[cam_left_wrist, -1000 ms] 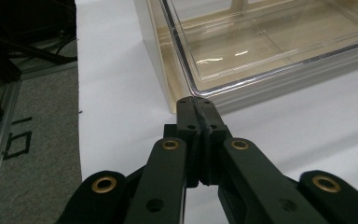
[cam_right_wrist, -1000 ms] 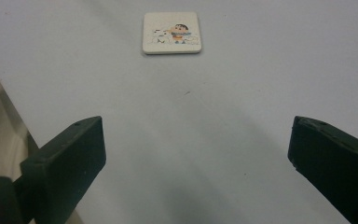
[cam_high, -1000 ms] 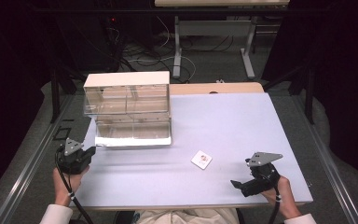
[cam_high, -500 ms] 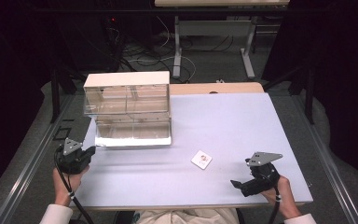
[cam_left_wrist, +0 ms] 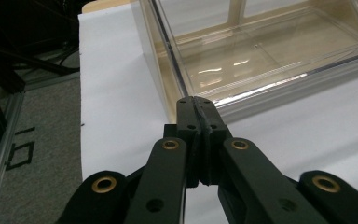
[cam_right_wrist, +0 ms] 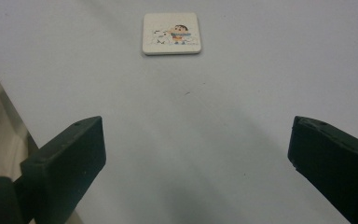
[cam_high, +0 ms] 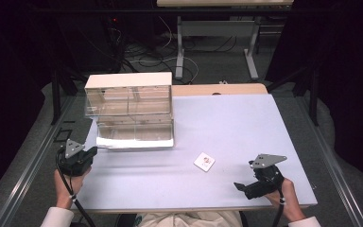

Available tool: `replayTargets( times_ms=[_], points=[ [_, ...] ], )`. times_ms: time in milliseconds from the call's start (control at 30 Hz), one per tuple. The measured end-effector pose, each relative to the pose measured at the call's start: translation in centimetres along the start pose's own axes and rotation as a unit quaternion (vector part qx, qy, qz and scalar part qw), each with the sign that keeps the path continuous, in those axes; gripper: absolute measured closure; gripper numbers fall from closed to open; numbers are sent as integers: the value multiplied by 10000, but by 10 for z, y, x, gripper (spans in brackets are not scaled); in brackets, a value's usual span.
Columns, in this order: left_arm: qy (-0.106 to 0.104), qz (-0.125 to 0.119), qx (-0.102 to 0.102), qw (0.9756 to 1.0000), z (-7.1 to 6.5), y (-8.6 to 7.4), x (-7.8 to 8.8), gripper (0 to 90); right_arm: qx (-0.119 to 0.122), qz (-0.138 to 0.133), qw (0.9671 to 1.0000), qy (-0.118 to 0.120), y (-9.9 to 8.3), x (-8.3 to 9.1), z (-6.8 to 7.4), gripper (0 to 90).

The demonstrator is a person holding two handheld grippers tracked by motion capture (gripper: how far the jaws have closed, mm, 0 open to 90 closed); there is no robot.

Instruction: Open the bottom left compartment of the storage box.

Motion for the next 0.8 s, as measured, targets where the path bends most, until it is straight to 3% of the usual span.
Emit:
replayTargets(
  times_ms=[367, 533, 700, 800],
  points=[
    [-14, 258, -71, 9996, 0, -3, -3, 900, -7, 8, 10000, -3, 0, 0, 0, 37],
    [-74, 250, -85, 9996, -1, -3, -5, 900, -35, 2, 10000, 1, 0, 0, 1, 38],
    [-88, 280, -251, 9993, -4, -2, -3, 900, -22, 14, 10000, -20, 0, 0, 1, 38],
    [-54, 274, -186, 9994, -2, -3, -2, 900, -6, 10, 10000, -23, 0, 0, 0, 37]
  ],
)
Point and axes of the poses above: each handheld gripper's, and its own axes: x roughly backward along the jaws, y roughly out of its top, z roughly to its left, the point moved 1 cm from there along -x, roughly forward along the jaws, and after that the axes turned 15 degrees about y, right-handed, at the moved point
